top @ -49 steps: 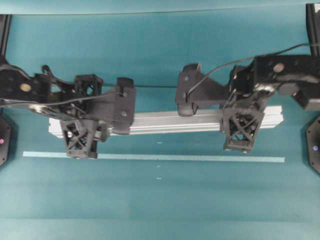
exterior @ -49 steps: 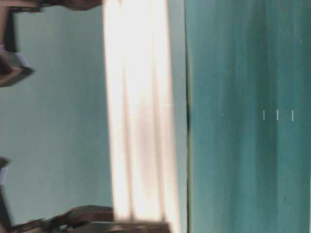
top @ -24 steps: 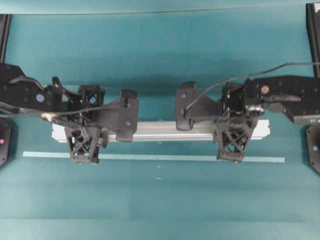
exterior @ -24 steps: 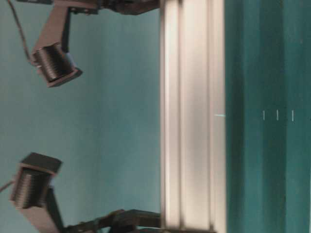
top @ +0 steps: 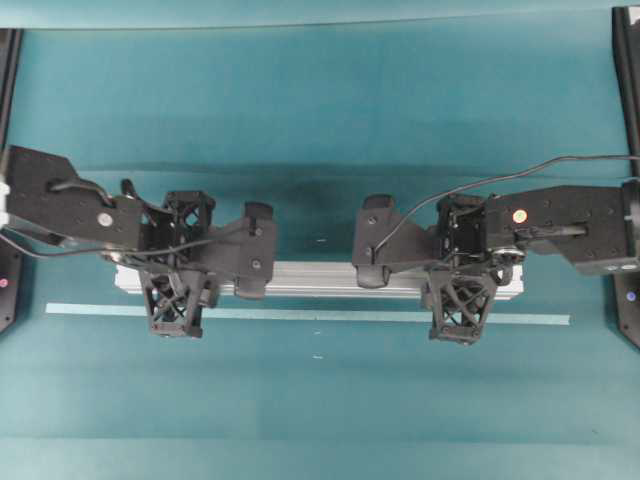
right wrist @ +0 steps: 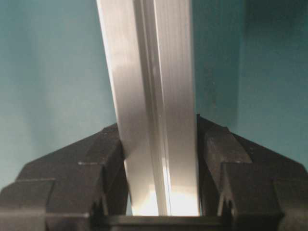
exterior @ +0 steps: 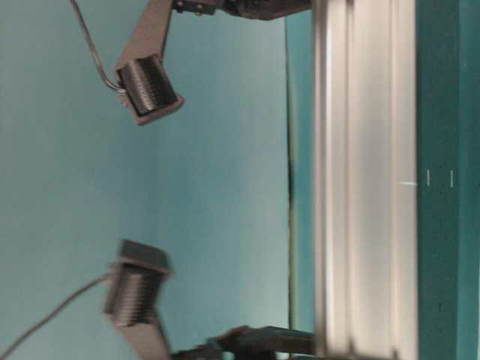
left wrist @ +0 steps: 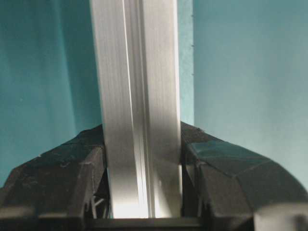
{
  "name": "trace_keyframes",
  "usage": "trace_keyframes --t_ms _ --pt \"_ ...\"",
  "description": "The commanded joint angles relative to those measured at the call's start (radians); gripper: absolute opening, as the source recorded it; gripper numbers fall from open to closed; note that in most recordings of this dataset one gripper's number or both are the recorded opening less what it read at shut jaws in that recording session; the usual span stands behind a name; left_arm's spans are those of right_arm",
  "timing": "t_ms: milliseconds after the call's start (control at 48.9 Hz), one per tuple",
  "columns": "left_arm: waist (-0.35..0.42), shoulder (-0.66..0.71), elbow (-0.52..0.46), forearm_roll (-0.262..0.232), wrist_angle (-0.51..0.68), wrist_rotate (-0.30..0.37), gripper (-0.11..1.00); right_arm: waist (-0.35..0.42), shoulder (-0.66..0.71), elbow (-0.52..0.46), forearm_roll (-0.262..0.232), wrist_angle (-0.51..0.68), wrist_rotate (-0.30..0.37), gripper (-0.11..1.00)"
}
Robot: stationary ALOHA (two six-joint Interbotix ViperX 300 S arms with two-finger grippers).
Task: Lift the metal rail with both hands.
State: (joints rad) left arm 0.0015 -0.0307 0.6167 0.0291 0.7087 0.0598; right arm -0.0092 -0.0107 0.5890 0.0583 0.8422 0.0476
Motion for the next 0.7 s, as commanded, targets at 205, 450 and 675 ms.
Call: trace_keyframes --t_ms 205,450,675 --pt "-0.005 0.034 0.014 0.002 -0.066 0.002 0.31 0.006 0.046 0.014 0.003 -0.06 0.0 0.39" --pt "-0.005 0.066 0.012 0.002 -0.094 -0.002 0.31 0.012 0.074 0.023 0.003 -0.074 -0.003 0.4" --pt "-0.005 0.074 0.017 0.002 -0.094 -0.002 0.31 0.017 0.078 0.028 0.003 -0.084 0.0 0.39"
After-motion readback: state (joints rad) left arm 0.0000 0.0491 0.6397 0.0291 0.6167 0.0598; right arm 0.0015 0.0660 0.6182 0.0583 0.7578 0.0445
